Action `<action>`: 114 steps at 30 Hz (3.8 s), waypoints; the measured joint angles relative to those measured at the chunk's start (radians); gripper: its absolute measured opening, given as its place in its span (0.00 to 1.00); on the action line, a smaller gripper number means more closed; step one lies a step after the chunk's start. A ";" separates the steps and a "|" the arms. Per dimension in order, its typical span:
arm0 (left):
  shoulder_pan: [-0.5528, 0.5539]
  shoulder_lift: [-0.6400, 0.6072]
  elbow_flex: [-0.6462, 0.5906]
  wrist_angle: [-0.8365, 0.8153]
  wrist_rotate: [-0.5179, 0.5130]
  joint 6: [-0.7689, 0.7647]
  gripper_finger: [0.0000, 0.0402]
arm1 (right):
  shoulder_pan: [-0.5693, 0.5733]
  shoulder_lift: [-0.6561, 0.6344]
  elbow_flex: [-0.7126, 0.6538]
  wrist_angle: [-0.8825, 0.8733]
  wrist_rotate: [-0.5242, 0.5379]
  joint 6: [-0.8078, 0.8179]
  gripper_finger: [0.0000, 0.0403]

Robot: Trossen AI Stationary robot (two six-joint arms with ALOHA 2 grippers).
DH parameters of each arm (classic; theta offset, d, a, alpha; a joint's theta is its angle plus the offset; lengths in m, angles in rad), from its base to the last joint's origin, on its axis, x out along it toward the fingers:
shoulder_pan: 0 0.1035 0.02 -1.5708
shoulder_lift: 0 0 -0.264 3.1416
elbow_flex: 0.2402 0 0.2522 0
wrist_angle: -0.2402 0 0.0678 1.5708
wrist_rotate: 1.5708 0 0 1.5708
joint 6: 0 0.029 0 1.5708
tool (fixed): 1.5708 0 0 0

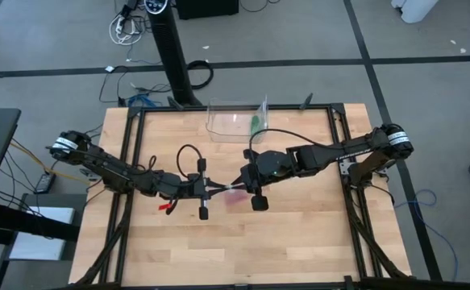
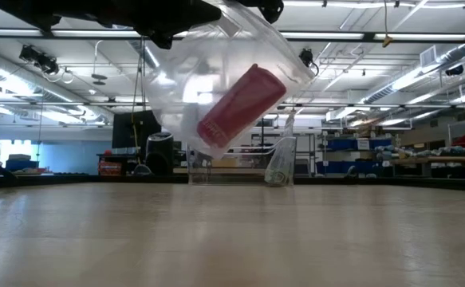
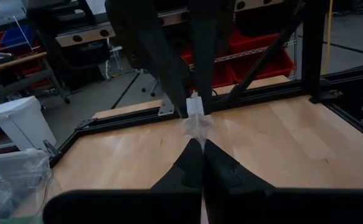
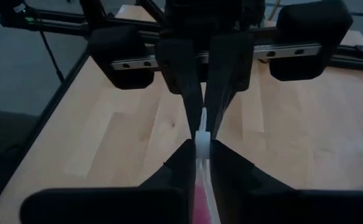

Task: Roll bandage
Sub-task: Close the transparent zip bag

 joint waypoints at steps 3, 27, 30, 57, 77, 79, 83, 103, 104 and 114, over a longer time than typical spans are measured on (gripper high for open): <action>0.000 0.000 0.000 0.000 -0.002 -0.004 0.00 | 0.000 0.000 0.000 0.000 0.017 -0.001 0.10; 0.000 0.000 -0.001 -0.001 -0.018 -0.025 0.00 | 0.011 0.000 0.008 -0.039 0.136 -0.052 0.33; 0.000 0.000 -0.001 -0.001 -0.018 -0.027 0.00 | 0.013 0.000 0.009 -0.043 0.137 -0.052 0.33; 0.015 0.000 -0.001 -0.001 -0.016 -0.033 0.00 | 0.052 0.001 0.009 -0.066 0.172 -0.038 0.39; 0.014 0.000 -0.001 -0.001 -0.016 -0.036 0.00 | 0.041 0.001 0.006 -0.045 0.150 0.000 0.42; 0.014 0.000 -0.001 -0.001 -0.016 -0.035 0.00 | 0.038 0.001 0.003 -0.046 0.143 0.001 0.42; 0.014 0.000 -0.001 -0.001 -0.016 -0.035 0.00 | 0.019 0.002 0.003 -0.045 0.140 0.003 0.41; 0.014 0.000 -0.001 -0.016 -0.019 -0.034 0.00 | -0.027 0.002 0.003 0.001 0.028 0.027 0.18; 0.014 0.000 -0.001 -0.016 -0.020 -0.034 0.00 | -0.027 0.002 0.003 0.000 0.028 0.027 0.18; 0.023 0.000 -0.001 -0.015 -0.021 -0.038 0.00 | -0.027 0.001 0.002 -0.014 0.025 0.043 0.33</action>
